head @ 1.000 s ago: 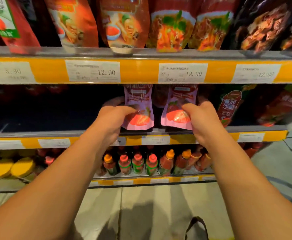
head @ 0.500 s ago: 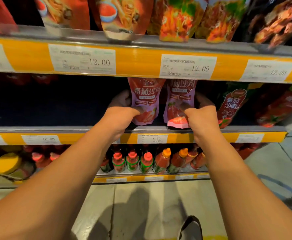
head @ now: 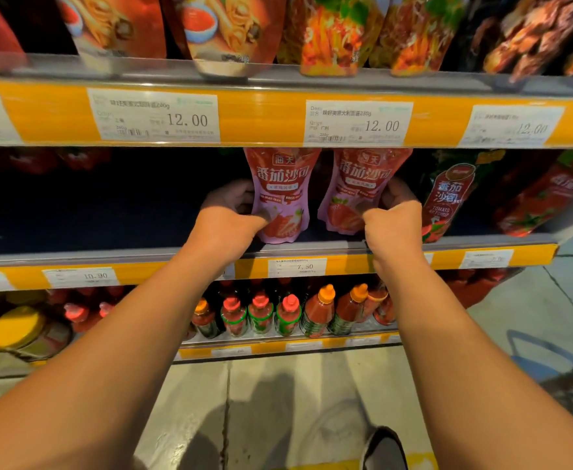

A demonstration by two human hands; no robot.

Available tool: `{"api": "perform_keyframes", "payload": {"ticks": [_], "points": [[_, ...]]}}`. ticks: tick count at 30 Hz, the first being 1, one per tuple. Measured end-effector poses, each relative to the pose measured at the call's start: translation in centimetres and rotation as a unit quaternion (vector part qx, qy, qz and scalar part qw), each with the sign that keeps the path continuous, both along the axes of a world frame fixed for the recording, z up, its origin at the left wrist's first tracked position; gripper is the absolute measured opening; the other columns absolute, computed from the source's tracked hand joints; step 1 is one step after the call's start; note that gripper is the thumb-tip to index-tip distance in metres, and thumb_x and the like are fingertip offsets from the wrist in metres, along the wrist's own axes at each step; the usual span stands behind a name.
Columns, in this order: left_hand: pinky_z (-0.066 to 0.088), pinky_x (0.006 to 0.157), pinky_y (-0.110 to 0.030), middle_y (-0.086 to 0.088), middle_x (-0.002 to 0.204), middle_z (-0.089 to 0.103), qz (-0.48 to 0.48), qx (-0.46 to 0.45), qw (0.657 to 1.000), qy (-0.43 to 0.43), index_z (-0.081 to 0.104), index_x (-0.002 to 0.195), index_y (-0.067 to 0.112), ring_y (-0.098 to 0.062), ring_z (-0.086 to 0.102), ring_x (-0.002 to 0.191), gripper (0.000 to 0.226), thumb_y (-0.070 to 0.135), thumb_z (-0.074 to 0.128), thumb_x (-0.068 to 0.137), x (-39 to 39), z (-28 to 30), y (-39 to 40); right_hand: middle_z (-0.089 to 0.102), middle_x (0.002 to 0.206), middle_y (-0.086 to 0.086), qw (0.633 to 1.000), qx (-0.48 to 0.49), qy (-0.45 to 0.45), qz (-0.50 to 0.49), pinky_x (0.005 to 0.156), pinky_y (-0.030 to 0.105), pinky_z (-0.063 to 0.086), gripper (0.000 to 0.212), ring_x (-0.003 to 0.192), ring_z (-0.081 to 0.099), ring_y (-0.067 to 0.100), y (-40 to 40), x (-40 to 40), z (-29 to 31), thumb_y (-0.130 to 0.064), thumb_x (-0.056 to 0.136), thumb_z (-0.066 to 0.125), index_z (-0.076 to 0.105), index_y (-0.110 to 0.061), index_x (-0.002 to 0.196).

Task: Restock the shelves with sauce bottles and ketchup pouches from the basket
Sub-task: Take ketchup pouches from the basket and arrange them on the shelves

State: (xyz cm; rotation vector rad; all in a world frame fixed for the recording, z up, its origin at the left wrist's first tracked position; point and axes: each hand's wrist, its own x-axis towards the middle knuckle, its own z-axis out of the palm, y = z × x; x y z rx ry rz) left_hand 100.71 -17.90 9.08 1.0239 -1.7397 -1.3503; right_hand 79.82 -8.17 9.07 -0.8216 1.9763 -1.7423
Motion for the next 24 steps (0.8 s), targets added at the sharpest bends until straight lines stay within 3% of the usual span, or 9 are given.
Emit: {"api": "perform_keyframes", "payload": {"ticks": [5,8,10,13,16,20,24], "points": [[0.052,0.059,-0.007,0.017,0.105,0.073,-0.007,-0.02,0.999,-0.034,0.07,0.117,0.029,0.001,0.068,0.093,0.028,0.014,0.075,0.094,0.3,0.1,0.0,0.071,0.111,0.005,0.994,0.069,0.084,-0.01,0.073,0.032,0.054,0.049,0.094,0.066,0.028,0.5,-0.1,0.3,0.006,0.085,0.061,0.066,-0.016,0.129],[0.063,0.073,-0.031,0.013,0.107,0.075,0.003,-0.054,0.996,-0.077,0.072,0.119,0.035,-0.012,0.071,0.094,0.029,0.028,0.078,0.091,0.5,0.1,-0.5,0.071,0.094,0.014,0.986,0.103,0.121,-0.04,0.065,0.043,0.057,0.03,0.078,0.064,0.033,0.8,0.2,0.3,0.0,0.085,0.065,0.067,-0.017,0.11],[0.061,0.082,-0.043,0.012,0.11,0.074,0.008,-0.075,0.991,-0.114,0.071,0.121,0.038,-0.018,0.069,0.093,0.033,0.035,0.079,0.089,0.4,0.2,-0.7,0.067,0.08,0.016,0.978,0.123,0.154,-0.07,0.055,0.042,0.052,0.014,0.066,0.057,0.031,0.9,0.2,0.3,-0.005,0.082,0.067,0.065,-0.012,0.095],[0.06,0.085,-0.043,0.012,0.113,0.074,0.006,-0.074,0.99,-0.117,0.072,0.122,0.037,-0.019,0.068,0.091,0.034,0.033,0.08,0.089,0.1,0.4,-0.6,0.066,0.076,0.01,0.982,0.117,0.129,-0.074,0.051,0.032,0.043,0.016,0.061,0.055,0.025,0.8,0.5,0.5,-0.004,0.081,0.066,0.066,-0.011,0.096],[0.062,0.078,-0.042,0.01,0.108,0.075,0.007,-0.062,0.993,-0.101,0.074,0.119,0.035,-0.021,0.071,0.081,0.031,0.027,0.079,0.089,-0.2,0.2,-0.4,0.069,0.081,0.01,0.993,0.084,0.053,-0.059,0.049,0.033,0.047,0.022,0.06,0.062,0.025,0.6,1.2,0.7,-0.003,0.08,0.06,0.067,-0.012,0.099],[0.063,0.063,-0.035,0.001,0.107,0.076,0.025,-0.02,0.998,-0.055,0.072,0.121,0.027,-0.018,0.075,0.07,0.033,0.015,0.077,0.091,-1.5,-0.4,0.2,0.07,0.091,0.0,0.997,0.041,-0.016,-0.061,0.06,0.034,0.053,0.034,0.069,0.063,0.019,0.2,1.4,0.6,0.007,0.087,0.055,0.067,-0.016,0.109],[0.065,0.069,-0.035,0.002,0.096,0.078,0.033,-0.017,0.999,-0.016,0.073,0.118,0.022,-0.011,0.076,0.072,0.034,0.005,0.076,0.089,-3.0,-0.8,1.2,0.07,0.108,-0.005,0.996,0.027,-0.054,-0.065,0.086,0.042,0.059,0.053,0.099,0.066,0.023,-0.4,1.2,0.6,0.008,0.087,0.047,0.062,-0.024,0.127]]}}
